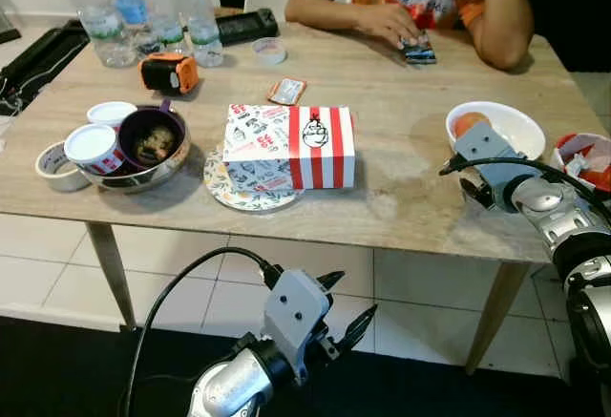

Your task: Restocking fridge

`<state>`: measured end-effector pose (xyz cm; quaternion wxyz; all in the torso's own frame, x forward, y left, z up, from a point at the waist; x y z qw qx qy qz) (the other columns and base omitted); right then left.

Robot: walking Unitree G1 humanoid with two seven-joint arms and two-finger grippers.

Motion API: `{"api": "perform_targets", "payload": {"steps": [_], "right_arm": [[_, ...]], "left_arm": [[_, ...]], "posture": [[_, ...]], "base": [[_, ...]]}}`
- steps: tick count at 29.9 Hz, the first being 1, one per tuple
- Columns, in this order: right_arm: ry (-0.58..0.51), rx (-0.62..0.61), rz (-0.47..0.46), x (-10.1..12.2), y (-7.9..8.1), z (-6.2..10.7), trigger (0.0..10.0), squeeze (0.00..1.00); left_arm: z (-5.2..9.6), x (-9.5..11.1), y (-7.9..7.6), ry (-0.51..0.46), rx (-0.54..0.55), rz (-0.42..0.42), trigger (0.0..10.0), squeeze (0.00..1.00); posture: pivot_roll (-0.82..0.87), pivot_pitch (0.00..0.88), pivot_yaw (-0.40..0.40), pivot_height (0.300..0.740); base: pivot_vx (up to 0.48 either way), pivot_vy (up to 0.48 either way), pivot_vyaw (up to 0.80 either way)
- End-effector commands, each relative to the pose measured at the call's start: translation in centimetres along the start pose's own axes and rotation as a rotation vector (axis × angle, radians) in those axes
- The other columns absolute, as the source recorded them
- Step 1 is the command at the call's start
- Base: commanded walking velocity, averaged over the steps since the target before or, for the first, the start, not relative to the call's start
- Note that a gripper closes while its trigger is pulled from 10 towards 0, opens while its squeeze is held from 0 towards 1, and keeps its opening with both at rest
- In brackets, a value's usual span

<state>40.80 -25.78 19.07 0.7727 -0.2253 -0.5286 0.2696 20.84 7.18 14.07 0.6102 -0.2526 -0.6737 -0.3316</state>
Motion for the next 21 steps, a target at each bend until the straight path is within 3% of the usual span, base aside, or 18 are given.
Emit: {"api": "perform_targets", "payload": {"steps": [1, 7, 8, 9, 10, 11, 12, 13, 14, 21], "right_arm": [[0.031, 0.003, -0.032, -0.7, 0.0, 0.0, 10.0, 0.00], [0.030, 0.001, -0.042, -0.6, -0.2, 0.1, 10.0, 0.00], [0.030, 0.001, -0.044, -0.6, -0.3, 0.1, 8.6, 0.00], [0.030, 0.001, -0.044, -0.6, -0.3, 0.1, 8.6, 0.00], [0.030, 0.003, -0.046, -0.5, -0.3, 0.1, 4.5, 0.00], [0.030, 0.003, -0.046, -0.5, -0.3, 0.1, 4.5, 0.00], [0.029, 0.003, -0.047, -0.5, -0.4, 0.1, 2.3, 0.00], [0.030, 0.003, -0.044, -0.5, -0.4, 0.1, 2.3, 0.00], [0.031, 0.004, -0.043, -0.5, -0.5, 0.2, 0.0, 0.00], [0.035, 0.004, -0.031, -0.5, -0.8, 0.2, 0.0, 0.00]], "left_arm": [[0.4, -0.2, -0.3, 0.020, -0.009, 0.004, 10.0, 0.00], [0.6, -0.2, -0.2, 0.029, -0.006, 0.002, 10.0, 0.00], [0.6, -0.1, -0.2, 0.032, -0.006, 0.001, 10.0, 0.00], [0.6, -0.1, -0.2, 0.032, -0.006, 0.001, 10.0, 0.00], [0.6, -0.1, -0.2, 0.035, -0.010, -0.003, 10.0, 0.00], [0.6, -0.1, -0.2, 0.035, -0.010, -0.003, 10.0, 0.00], [0.6, -0.1, -0.2, 0.038, -0.012, -0.005, 10.0, 0.00], [0.6, -0.1, -0.2, 0.040, -0.012, -0.006, 10.0, 0.00], [0.6, -0.1, -0.1, 0.042, -0.011, -0.009, 10.0, 0.00], [0.7, -0.3, 0.8, 0.057, 0.024, -0.034, 10.0, 0.00]], "posture": [[0.11, 0.242, -0.048, 0.740], [0.11, 0.243, -0.048, 0.740], [0.11, 0.243, -0.048, 0.740], [0.11, 0.243, -0.048, 0.740], [0.11, 0.241, -0.047, 0.740], [0.11, 0.241, -0.047, 0.740], [0.11, 0.242, -0.048, 0.740], [0.11, 0.242, -0.048, 0.740], [0.11, 0.242, -0.048, 0.740], [0.11, 0.234, -0.053, 0.740]], "base": [[0.000, 0.000, 0.00], [0.000, 0.000, 0.00], [0.000, 0.000, 0.00], [0.000, 0.000, 0.00], [0.000, 0.000, 0.00], [0.000, 0.000, 0.00], [0.000, 0.000, 0.00], [0.000, 0.000, 0.00], [0.000, 0.000, 0.00], [0.000, 0.000, 0.00]]}}
Point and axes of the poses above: a point about 5 cm out from each wrist's last joint towards the gripper, its own z axis pointing back from the gripper into the wrist, its own x axis along the axis of the wrist's last joint, y = z × x, the point moved 1 cm from there along -z, pointing out of the wrist towards the gripper
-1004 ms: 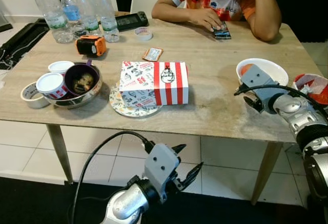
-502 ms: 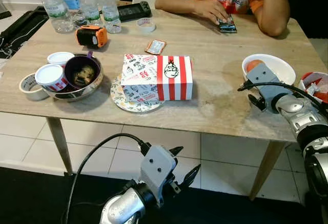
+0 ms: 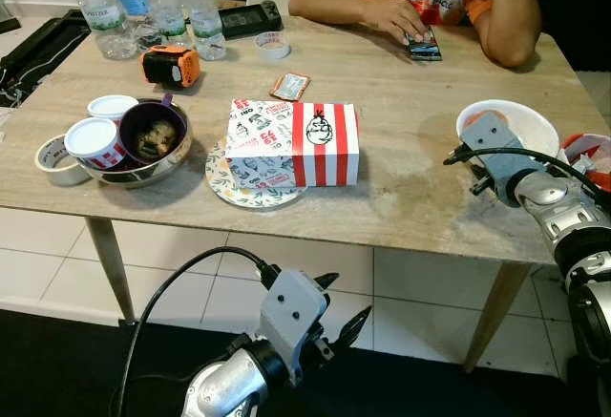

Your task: Restocking fridge

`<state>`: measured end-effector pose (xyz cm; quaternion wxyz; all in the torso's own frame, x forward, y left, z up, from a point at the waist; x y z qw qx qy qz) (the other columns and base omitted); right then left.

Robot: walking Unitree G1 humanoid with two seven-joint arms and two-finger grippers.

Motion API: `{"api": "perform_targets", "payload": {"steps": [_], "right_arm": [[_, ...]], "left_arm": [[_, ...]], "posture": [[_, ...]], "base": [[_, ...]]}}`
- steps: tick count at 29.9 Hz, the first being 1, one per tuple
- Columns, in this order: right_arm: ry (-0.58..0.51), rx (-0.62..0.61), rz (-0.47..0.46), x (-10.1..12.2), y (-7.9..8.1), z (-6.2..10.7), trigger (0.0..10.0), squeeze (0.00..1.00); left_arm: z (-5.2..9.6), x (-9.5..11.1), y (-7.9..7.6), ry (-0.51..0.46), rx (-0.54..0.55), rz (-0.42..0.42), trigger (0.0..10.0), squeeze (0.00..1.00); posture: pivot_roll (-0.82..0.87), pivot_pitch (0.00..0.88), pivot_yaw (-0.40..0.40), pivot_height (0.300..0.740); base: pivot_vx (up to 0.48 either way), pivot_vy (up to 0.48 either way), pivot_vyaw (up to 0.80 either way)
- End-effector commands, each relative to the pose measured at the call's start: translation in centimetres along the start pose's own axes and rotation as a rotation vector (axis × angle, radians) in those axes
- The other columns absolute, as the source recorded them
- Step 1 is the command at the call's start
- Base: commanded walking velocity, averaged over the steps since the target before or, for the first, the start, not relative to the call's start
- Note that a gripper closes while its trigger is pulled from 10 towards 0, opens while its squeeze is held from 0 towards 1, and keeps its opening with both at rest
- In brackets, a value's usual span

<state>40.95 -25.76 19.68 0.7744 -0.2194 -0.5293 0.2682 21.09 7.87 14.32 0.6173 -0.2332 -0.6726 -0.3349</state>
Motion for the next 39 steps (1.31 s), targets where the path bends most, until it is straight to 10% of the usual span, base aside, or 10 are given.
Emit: {"api": "perform_targets", "payload": {"steps": [1, 18, 39], "right_arm": [[0.037, -0.005, -0.022, -1.0, -0.4, 0.2, 0.0, 0.00], [0.005, 0.009, 0.016, 0.1, -1.5, 0.5, 0.0, 0.00], [-0.033, 0.476, 0.287, 2.5, -0.4, 1.7, 0.6, 0.00]], "left_arm": [[0.3, -0.5, 0.1, 0.031, 0.002, -0.009, 10.0, 0.00], [0.2, -1.5, 3.8, 0.070, 0.055, -0.068, 10.0, 0.00], [-1.9, -2.4, 5.7, 0.060, 0.020, -0.099, 10.0, 0.00]], "posture": [[0.11, 0.234, -0.053, 0.740], [0.07, 0.194, -0.048, 0.740], [-0.03, 0.125, -0.036, 0.740]], "base": [[0.000, 0.000, 0.00], [0.000, 0.000, 0.00], [0.000, 0.000, 0.00]]}}
Point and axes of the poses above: a point about 5 cm out from each wrist's last joint towards the gripper, its own z axis pointing back from the gripper into the wrist, its own x axis along the axis of the wrist's last joint, y = z × x, the point moved 1 cm from there along -z, pointing out of the wrist towards the gripper
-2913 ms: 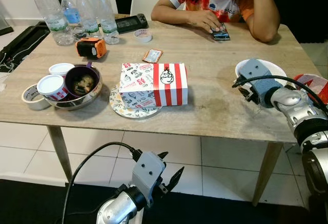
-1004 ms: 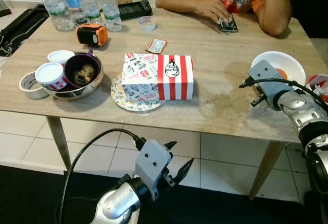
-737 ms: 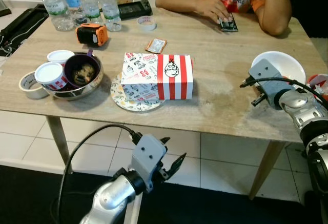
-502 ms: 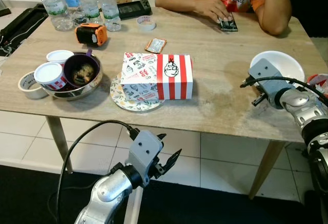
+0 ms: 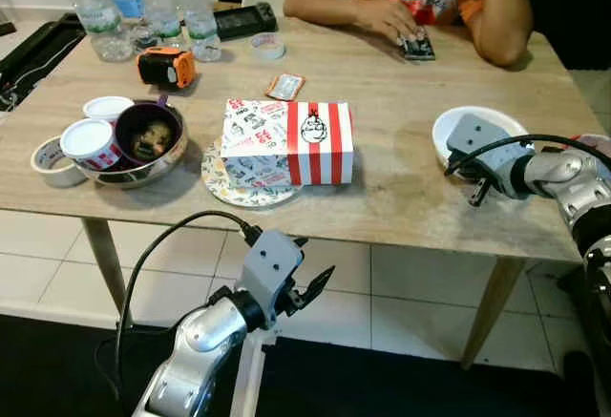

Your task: Restocking fridge

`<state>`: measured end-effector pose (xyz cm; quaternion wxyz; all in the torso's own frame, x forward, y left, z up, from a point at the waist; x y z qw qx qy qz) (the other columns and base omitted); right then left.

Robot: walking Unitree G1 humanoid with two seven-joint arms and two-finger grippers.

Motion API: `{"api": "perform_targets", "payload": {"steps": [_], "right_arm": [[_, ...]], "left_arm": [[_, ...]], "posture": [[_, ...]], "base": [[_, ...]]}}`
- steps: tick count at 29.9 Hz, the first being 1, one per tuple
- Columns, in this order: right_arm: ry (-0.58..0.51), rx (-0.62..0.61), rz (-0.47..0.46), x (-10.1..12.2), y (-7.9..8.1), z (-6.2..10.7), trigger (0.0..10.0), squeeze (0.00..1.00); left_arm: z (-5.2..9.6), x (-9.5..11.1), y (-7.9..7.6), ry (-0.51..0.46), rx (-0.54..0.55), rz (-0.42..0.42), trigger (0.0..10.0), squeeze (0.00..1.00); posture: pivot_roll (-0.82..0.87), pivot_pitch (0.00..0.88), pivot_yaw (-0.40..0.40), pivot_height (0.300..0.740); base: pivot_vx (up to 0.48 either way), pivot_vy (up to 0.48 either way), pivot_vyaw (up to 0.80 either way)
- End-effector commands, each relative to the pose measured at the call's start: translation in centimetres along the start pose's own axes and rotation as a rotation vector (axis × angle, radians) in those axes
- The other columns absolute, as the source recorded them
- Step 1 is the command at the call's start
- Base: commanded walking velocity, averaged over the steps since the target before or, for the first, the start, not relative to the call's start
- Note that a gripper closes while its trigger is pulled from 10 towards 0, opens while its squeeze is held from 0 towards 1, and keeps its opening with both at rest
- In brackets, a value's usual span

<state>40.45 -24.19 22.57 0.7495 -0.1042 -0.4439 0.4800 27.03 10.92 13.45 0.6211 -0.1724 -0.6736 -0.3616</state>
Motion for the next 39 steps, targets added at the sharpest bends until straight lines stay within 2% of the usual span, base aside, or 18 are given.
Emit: {"api": "perform_targets", "payload": {"steps": [1, 9, 21, 32, 39], "right_arm": [[0.010, 0.092, 0.053, -0.1, 0.6, 0.1, 0.2, 0.00], [-0.052, 0.279, 0.151, 1.6, 1.9, -0.1, 0.0, 0.00], [-0.140, 0.421, 0.245, 2.7, 3.0, 0.3, 0.0, 0.00], [-0.210, 0.490, 0.286, 3.9, 3.8, 0.2, 0.0, 0.00], [-0.208, 0.464, 0.312, 4.1, 3.9, -0.1, 0.0, 0.00]], "left_arm": [[-0.2, -0.4, -0.4, 0.001, -0.023, 0.010, 10.0, 0.00], [-0.9, -0.4, 0.1, -0.012, -0.022, -0.011, 10.0, 0.00], [-1.5, -0.4, 0.2, -0.024, -0.016, -0.018, 10.0, 0.00], [-1.8, -0.5, 0.2, -0.033, -0.015, -0.016, 10.0, 0.00], [-1.9, -0.6, 0.3, -0.029, -0.010, -0.022, 10.0, 0.00]], "posture": [[-0.03, 0.126, -0.035, 0.740], [-0.04, 0.111, -0.025, 0.740], [-0.05, 0.109, -0.028, 0.740], [-0.06, 0.105, -0.032, 0.740], [-0.05, 0.101, -0.032, 0.740]], "base": [[0.000, 0.000, 0.00], [0.000, 0.000, 0.00], [0.000, 0.000, 0.00], [0.000, 0.000, 0.00], [0.000, 0.000, 0.00]]}}
Point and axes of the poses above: a point about 5 cm out from each wrist's last joint towards the gripper, its own z axis pointing back from the gripper into the wrist, its own x axis along the axis of the wrist's last joint, y = z × x, the point moved 1 cm from there along -z, pointing out of the wrist towards the gripper
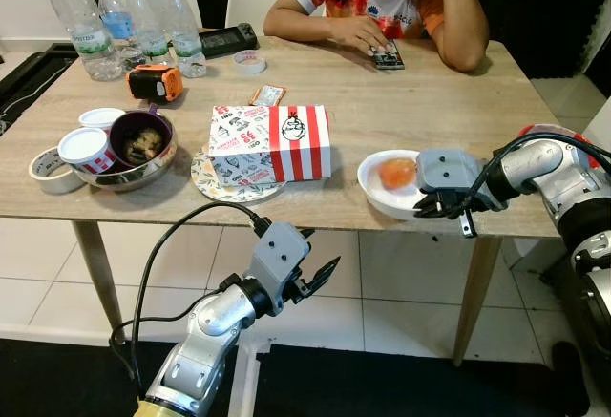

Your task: Restocking fridge

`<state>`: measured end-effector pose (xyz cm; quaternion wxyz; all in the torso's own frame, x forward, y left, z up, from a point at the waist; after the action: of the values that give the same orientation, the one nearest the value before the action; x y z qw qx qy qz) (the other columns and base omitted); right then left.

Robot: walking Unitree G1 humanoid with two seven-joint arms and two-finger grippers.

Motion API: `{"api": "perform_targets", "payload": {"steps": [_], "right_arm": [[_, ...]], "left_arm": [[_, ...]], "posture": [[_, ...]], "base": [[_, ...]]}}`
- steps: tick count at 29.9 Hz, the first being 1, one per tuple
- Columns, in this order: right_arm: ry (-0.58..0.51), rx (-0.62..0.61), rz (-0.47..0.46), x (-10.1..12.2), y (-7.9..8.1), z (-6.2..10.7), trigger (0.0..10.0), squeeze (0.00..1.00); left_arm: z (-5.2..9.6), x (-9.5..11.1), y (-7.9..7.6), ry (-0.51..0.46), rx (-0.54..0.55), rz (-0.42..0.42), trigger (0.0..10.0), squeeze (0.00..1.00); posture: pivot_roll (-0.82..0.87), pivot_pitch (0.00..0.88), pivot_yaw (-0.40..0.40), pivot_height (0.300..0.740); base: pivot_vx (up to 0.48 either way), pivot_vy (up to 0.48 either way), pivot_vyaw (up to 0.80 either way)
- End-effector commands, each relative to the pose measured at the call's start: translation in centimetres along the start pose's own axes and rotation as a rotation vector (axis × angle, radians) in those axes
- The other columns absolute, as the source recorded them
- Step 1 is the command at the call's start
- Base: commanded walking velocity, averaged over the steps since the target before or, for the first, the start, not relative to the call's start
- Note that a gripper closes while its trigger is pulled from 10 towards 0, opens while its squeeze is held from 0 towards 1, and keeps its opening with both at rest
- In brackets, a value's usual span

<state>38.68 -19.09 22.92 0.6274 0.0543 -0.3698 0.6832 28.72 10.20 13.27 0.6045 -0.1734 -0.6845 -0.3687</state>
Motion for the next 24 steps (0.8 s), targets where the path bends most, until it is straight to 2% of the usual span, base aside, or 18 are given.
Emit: {"api": "perform_targets", "payload": {"steps": [1, 9, 15, 21, 22, 24], "right_arm": [[-0.005, -0.020, 0.017, 0.0, 0.1, -0.4, 0.0, 0.00], [0.004, -0.130, 0.006, 0.1, -0.7, -0.5, 0.0, 0.00], [0.074, -0.207, 0.036, -0.8, -0.8, -0.7, 0.0, 0.00], [0.110, -0.275, 0.018, -1.4, -0.9, -0.9, 0.0, 0.00], [0.120, -0.290, 0.021, -1.5, -1.0, -0.9, 1.6, 0.00], [0.127, -0.301, 0.022, -1.6, -1.0, -1.0, 1.6, 0.00]], "left_arm": [[-0.2, -0.4, -0.3, 0.006, 0.001, 0.000, 10.0, 0.00], [-0.1, -0.5, -0.1, 0.011, 0.005, -0.008, 10.0, 0.00], [-0.3, -0.4, 0.1, 0.008, 0.011, -0.011, 10.0, 0.00], [-0.1, -0.6, 0.3, 0.010, 0.022, -0.010, 10.0, 0.00], [-0.2, -0.6, 0.3, 0.010, 0.023, -0.009, 10.0, 0.00], [-0.2, -0.5, 0.3, 0.009, 0.024, -0.009, 10.0, 0.00]], "posture": [[-0.05, 0.100, -0.031, 0.740], [-0.05, 0.097, -0.029, 0.740], [-0.05, 0.092, -0.034, 0.740], [-0.05, 0.094, -0.035, 0.740], [-0.06, 0.095, -0.033, 0.740], [-0.06, 0.095, -0.033, 0.740]], "base": [[0.000, 0.000, 0.00], [0.000, 0.000, 0.00], [0.000, 0.000, 0.00], [0.000, 0.000, 0.00], [0.000, 0.000, 0.00], [0.000, 0.000, 0.00]]}}
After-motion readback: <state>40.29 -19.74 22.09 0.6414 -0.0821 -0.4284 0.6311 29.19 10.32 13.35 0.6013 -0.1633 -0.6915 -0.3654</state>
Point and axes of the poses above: a point about 5 cm out from each wrist's last joint towards the gripper, its own z axis pointing back from the gripper into the wrist, its own x axis along the axis of the wrist's last joint, y = z × x, the point moved 1 cm from there along -z, pointing out of the wrist towards the gripper
